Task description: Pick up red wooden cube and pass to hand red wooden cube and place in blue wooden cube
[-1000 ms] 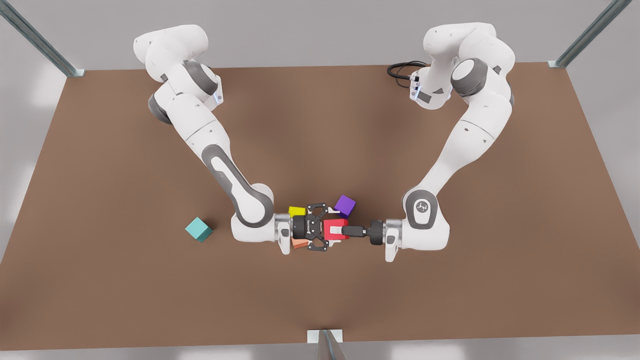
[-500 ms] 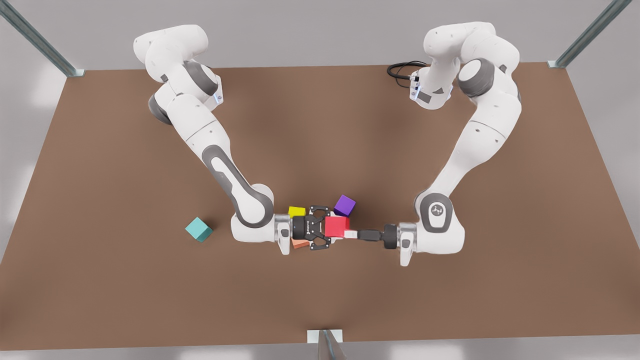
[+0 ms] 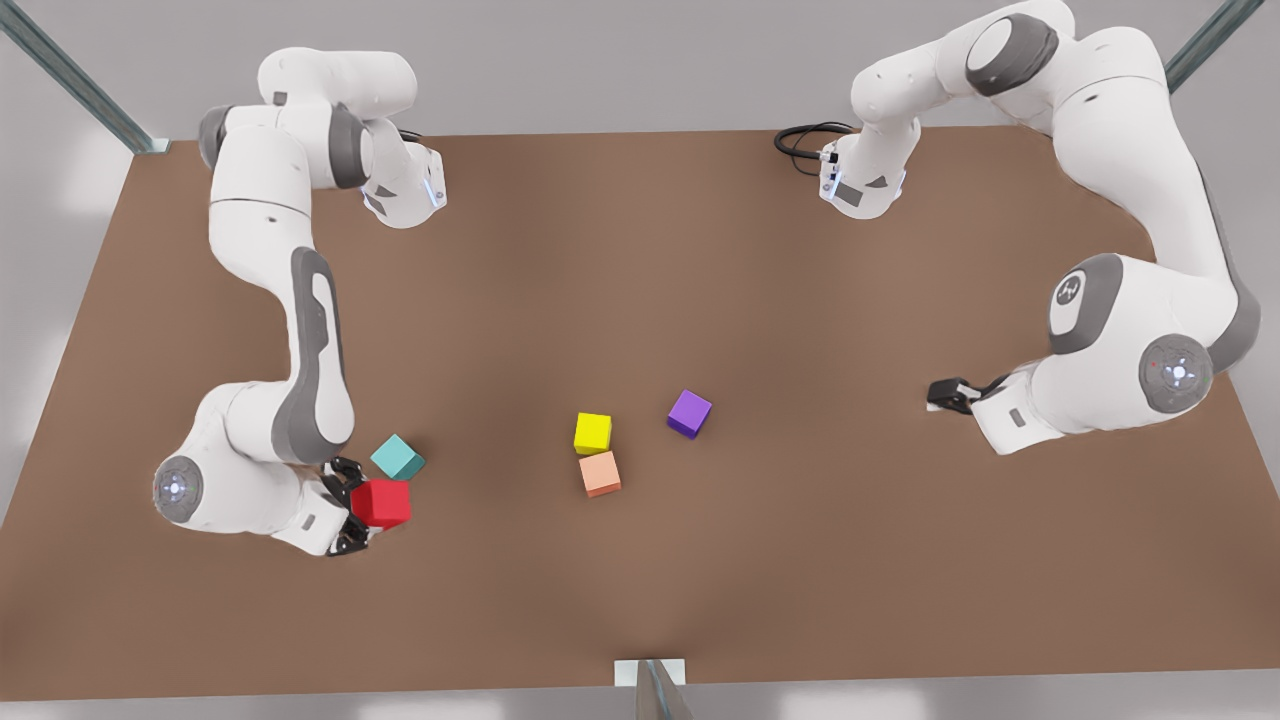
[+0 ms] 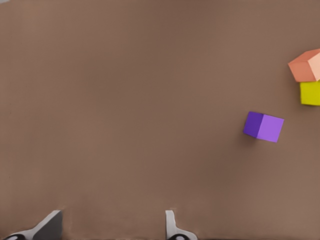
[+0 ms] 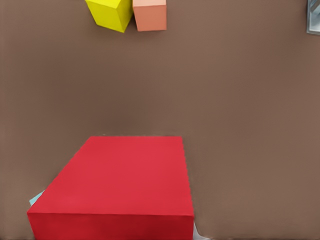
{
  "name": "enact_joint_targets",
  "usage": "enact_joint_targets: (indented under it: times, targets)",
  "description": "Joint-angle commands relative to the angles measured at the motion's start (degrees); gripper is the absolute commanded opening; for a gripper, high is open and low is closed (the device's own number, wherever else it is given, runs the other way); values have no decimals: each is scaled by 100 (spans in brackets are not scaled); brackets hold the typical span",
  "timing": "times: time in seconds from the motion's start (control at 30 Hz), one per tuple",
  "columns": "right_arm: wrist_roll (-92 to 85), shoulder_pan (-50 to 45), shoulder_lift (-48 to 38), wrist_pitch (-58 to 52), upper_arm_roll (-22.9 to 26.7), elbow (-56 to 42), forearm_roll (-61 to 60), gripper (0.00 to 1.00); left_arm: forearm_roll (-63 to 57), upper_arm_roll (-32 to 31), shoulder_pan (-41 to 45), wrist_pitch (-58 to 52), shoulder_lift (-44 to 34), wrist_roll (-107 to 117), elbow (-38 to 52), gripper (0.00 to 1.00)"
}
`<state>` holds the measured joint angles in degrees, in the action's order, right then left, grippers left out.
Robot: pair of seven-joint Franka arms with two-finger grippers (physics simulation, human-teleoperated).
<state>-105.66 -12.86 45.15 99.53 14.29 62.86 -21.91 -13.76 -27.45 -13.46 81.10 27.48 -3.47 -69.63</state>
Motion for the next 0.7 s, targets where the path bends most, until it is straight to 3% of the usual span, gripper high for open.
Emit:
enact_joint_targets:
  times: [0.0, 0.03, 0.13, 0.23, 0.67]
  targets:
    - [1540, -68, -15, -558, 21, 121, 863, 37, 988, 2565, 1764, 598, -1340, 206, -1331, 100]
    - [1619, -94, -6, -523, 30, 174, 916, 37, 1095, 2921, 2208, 495, -1588, 496, -1589, 100]
    - [1681, -200, -33, -382, 30, 350, 1250, 37, 1112, 2666, 2216, 283, -1290, 496, -1377, 100]
    - [1681, -419, -761, 698, 22, 1666, 1575, 37, 1270, 2288, 2190, 257, -1158, 505, -1377, 100]
    - [1681, -727, -1369, 2738, 13, 3338, 2384, 37, 1288, 2200, 2093, 46, -1140, 514, -1377, 100]
